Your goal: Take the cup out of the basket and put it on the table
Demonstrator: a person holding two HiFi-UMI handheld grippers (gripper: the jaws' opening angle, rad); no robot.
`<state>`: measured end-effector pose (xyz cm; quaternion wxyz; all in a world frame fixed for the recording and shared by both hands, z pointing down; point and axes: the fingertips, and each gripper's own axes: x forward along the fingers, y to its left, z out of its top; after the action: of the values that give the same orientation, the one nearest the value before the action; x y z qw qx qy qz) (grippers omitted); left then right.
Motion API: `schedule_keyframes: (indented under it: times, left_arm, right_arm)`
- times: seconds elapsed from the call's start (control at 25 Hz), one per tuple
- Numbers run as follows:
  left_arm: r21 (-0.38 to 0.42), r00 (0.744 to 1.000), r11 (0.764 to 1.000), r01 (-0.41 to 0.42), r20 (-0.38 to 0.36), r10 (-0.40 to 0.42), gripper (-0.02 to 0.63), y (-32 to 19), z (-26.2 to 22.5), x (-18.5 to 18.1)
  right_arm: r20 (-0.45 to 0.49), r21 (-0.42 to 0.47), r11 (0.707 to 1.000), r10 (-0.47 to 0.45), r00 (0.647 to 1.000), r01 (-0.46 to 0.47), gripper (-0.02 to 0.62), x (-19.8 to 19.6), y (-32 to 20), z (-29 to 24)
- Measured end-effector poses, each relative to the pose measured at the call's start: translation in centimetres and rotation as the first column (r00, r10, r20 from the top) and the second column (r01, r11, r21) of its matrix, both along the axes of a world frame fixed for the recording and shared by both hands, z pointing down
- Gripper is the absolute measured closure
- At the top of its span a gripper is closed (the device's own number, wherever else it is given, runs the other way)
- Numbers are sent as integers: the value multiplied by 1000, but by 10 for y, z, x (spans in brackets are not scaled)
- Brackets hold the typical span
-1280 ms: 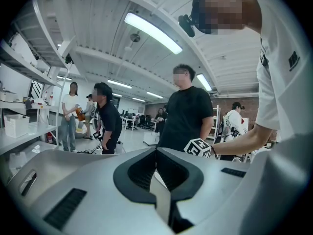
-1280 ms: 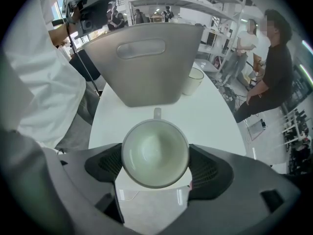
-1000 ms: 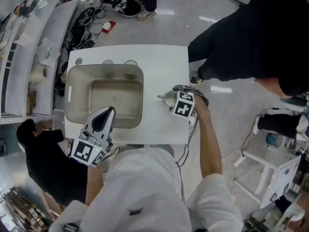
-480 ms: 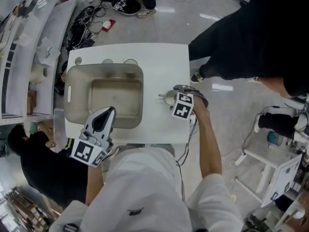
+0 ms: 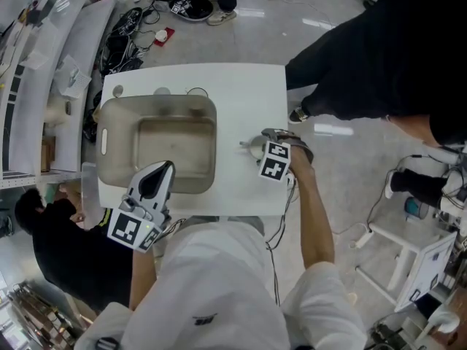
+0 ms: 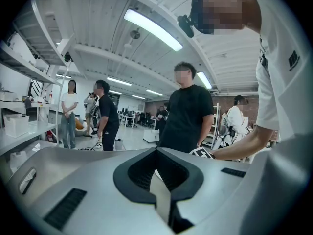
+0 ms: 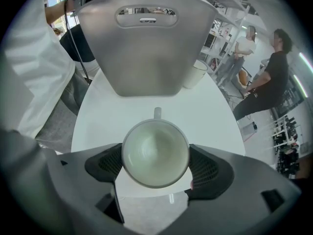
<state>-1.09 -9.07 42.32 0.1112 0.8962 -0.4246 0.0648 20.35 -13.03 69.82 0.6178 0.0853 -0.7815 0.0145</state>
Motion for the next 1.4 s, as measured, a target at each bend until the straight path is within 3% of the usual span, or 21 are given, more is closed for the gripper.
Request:
schedule_keyframes:
  times: [0.4,0.72,1.04,1.4]
  left_arm:
    - [-4,1000,1000,-2,0,2,597,-1,3,0]
    - [-5,1000,1000,-7,2,7,595,-2,5,2]
    - [-4,1000,1000,-13,1,13,595,-1,3,6]
    - [-8,1000,1000,-10,6,10,595,-1,5,6]
  right_arm:
    - [10,1,1000,8,1000,-8,195,-1,2,6]
    - [83,21,1000,12,996,-14,195,-2,3,7]
    - [75,11,1000,8,997,-9,195,0,2,6]
    - [36,-57,998,-10,999,13,196,3,1,9]
